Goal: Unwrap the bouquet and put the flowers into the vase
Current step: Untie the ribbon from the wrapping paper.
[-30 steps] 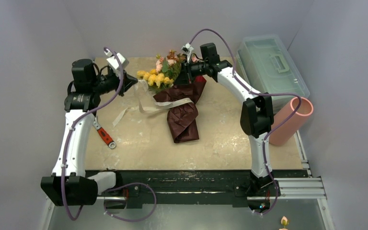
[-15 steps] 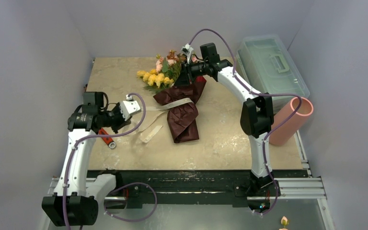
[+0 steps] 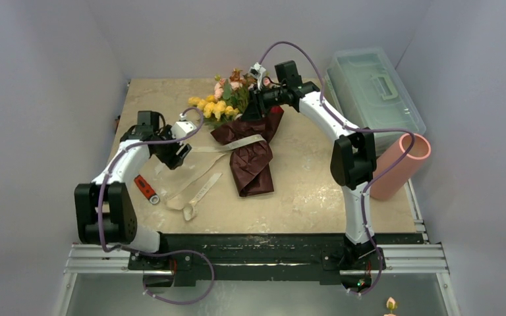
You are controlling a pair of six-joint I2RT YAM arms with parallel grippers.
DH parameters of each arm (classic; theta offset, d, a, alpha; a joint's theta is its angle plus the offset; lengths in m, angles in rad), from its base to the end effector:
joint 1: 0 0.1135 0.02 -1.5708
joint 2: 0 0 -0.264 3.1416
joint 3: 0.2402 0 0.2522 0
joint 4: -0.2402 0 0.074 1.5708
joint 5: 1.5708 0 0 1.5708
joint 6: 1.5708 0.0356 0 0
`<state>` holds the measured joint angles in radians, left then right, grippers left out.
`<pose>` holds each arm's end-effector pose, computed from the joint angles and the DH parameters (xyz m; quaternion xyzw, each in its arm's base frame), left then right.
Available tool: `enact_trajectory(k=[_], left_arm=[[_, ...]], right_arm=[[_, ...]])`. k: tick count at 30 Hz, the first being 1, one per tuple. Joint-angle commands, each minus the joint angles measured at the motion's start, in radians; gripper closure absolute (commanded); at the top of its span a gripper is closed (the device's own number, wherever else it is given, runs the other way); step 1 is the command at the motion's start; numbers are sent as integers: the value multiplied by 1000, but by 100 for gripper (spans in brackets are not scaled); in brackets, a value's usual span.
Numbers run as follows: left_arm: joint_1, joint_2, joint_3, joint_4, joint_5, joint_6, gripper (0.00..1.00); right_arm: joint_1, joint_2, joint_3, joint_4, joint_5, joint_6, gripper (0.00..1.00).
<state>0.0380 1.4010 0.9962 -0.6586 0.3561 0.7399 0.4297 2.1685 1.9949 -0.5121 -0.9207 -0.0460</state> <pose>0.2766 -0.0019 0.2385 0.3693 0.8793 -0.0650 0.2936 0.4374 0.2316 0.2880 -0.3756 0.7420 0.4672 0.3001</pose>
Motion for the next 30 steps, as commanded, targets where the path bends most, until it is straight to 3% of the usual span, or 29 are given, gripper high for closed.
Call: enact_trajectory(k=[1,10,17,20,26,30], left_arm=[[0,138,60,252,-171,-97,34],[0,377,166,355,-261,-93,36],[-1,401,159,285,-168,-27,45],[-7,421,153,256,-168,-16,56],[-28,415,188,179,-116,-16,97],[-30,361,292,114,102,-73,100]], right_arm=[[-9,-58,13,-22,27,-33,67],[-41,-79,15,-45,42,-27,66],[-75,-94,2,-37,52,-15,63],[-86,-101,-12,-29,55,-14,60],[-93,-123,-45,-23,60,-26,53],[-95,-142,-65,-18,62,-40,47]])
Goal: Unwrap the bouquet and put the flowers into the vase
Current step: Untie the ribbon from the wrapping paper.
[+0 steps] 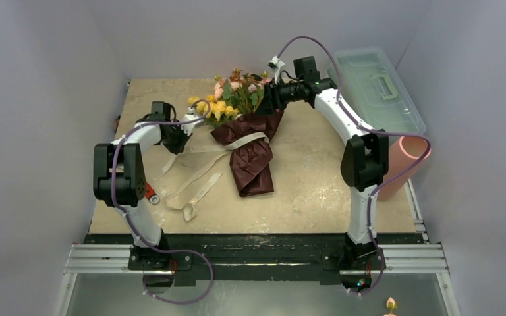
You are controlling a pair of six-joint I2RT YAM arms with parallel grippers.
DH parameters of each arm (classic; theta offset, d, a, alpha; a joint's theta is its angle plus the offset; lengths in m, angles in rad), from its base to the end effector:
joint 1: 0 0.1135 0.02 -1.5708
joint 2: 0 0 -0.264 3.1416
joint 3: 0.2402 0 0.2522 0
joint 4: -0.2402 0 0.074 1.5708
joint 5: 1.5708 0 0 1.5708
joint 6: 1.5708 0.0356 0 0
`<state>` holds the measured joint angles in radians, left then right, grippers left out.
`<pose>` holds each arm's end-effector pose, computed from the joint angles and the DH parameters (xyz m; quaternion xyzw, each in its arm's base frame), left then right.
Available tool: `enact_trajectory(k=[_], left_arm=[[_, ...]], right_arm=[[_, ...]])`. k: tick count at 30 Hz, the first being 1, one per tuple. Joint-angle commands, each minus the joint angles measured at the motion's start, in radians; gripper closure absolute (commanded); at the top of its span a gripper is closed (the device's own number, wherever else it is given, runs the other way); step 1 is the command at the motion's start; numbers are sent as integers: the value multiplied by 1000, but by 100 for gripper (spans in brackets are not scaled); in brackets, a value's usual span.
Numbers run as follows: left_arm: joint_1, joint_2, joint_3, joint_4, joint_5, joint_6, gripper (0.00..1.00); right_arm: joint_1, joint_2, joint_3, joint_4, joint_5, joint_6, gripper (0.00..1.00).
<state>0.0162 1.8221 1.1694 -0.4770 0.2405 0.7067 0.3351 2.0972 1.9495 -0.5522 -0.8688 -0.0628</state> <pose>0.3631 -0.0026 0.1699 0.3525 0.9027 -0.0327 0.2445 0.4424 0.1828 0.3026 -0.3366 0.7712 0.4300 0.3273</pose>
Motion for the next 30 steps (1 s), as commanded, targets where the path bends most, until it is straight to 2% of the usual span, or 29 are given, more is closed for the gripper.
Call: enact_trajectory(k=[1,6,12,19,25,30], left_arm=[[-30,-78,153,-76,265,-59,100],[-132,-119,317,-65,428,-164,100],[-294,-67,552,38,516,-336,100],[-444,21,731,263,620,-517,100],[-481,79,798,533,582,-759,100],[-481,132,909,606,532,-839,100]], right_arm=[[0,-74,-24,23,11,-24,44],[1,-95,-43,33,17,-29,33],[-14,-145,-75,40,46,-29,31],[-93,-247,-162,72,83,-9,29],[-163,-334,-312,32,70,-113,29],[-165,-417,-536,242,75,-55,30]])
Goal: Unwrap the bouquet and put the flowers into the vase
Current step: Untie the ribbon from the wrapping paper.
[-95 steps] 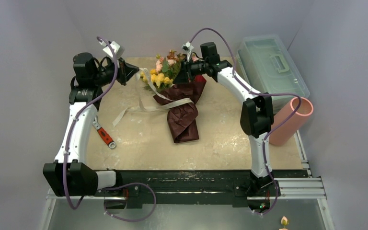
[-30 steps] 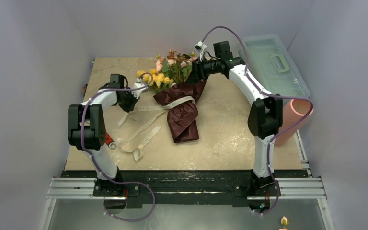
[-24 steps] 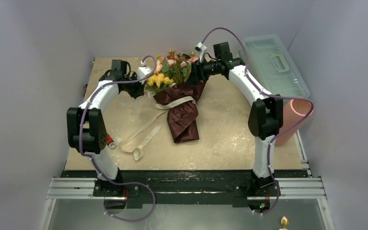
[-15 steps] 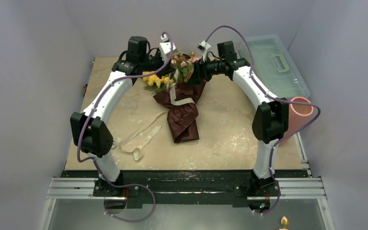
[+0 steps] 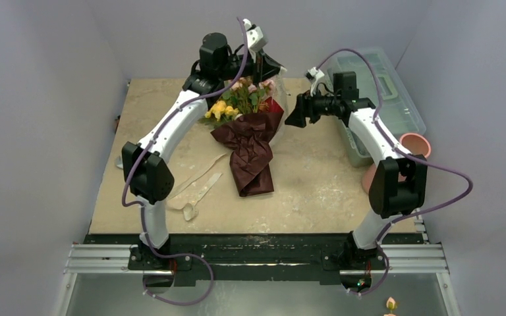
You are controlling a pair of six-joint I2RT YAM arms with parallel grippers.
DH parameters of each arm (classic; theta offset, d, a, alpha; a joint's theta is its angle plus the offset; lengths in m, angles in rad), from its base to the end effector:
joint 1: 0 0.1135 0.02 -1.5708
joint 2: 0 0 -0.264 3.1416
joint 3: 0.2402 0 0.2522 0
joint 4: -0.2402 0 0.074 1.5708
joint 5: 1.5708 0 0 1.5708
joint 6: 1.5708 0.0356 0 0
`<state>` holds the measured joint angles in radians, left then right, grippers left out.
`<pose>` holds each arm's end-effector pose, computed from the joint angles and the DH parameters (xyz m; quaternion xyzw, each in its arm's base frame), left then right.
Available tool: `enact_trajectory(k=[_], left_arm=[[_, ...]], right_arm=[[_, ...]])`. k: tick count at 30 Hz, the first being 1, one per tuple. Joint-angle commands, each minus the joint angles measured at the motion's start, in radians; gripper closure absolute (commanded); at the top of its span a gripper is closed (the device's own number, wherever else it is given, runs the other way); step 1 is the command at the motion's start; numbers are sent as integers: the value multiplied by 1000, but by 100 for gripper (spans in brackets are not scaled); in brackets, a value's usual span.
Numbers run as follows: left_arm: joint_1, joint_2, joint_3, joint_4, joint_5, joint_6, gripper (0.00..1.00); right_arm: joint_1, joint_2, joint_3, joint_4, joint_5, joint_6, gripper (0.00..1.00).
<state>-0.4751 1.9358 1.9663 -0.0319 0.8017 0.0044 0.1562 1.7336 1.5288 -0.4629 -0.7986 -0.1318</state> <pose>0.3938 -0.2313 0.4274 0.4225 0.5674 -0.4202 0.5683 0.3837 0.0862 0.3217 -0.2868 0.7961 0.3547 0.3977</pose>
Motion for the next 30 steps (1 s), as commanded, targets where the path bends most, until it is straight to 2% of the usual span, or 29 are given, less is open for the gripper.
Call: enact_trajectory(k=[1,6,10,16,23,30], left_arm=[[11,24,133,167,-35,-150,100],[10,51,212,162,-51,-173,100],[12,42,220,154,-78,-170,100],[13,27,219,114,-112,-136,100],[20,14,228,92,-155,-110,100],[45,15,233,77,-187,-88,100]], right_arm=[[18,-57,-148,204,6,38,30],[50,-11,-225,381,31,105,32],[84,41,-251,509,45,171,34],[133,98,-272,622,35,206,42],[152,162,-275,645,29,191,45],[111,161,-283,557,-4,138,45]])
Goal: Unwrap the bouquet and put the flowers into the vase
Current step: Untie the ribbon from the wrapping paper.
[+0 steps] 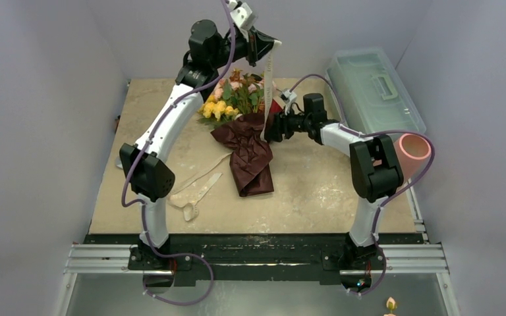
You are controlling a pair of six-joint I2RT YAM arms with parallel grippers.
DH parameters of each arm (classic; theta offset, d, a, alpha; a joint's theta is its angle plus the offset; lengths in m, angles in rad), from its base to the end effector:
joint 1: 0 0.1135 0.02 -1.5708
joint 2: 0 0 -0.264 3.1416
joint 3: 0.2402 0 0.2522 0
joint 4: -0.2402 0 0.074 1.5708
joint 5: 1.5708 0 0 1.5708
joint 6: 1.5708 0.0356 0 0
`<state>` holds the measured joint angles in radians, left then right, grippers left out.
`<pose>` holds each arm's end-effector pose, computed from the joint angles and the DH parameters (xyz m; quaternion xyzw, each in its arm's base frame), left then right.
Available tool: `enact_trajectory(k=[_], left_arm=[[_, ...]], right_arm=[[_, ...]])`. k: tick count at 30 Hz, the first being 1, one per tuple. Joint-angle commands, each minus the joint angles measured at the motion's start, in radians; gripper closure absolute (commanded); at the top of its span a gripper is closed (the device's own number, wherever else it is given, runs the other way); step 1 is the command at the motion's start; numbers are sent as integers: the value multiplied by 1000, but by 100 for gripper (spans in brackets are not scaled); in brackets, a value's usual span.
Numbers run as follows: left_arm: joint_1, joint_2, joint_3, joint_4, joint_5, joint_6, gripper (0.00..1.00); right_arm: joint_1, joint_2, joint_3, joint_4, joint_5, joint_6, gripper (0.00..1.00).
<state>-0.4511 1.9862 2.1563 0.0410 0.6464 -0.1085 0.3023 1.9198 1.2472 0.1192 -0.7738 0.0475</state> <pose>0.4028 -0.2189 0.4771 0.3450 0.5453 -0.3956 0.6536 0.3973 0.1499 0.2036 -0.2850 0.7789 0.4030 0.3868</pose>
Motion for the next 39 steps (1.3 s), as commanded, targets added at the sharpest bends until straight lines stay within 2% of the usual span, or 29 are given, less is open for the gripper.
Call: enact_trajectory(k=[1,8,18,26,33,39], left_arm=[[23,-34,46,4,-32,27,100],[26,-19,47,-5,-16,29,100],[29,-11,67,16,-15,3,100],[32,-16,70,7,-31,5,100],[35,-30,67,2,-33,7,100],[35,-36,61,-10,-27,9,100]], right_arm=[[-47,-33,-2,-48,-32,-67,45],[-63,-121,-46,-116,-49,-162,46],[-12,-61,-49,62,-38,25,46],[10,-8,-18,81,-41,17,46],[20,33,-6,138,-21,55,60],[20,28,9,172,-38,113,62]])
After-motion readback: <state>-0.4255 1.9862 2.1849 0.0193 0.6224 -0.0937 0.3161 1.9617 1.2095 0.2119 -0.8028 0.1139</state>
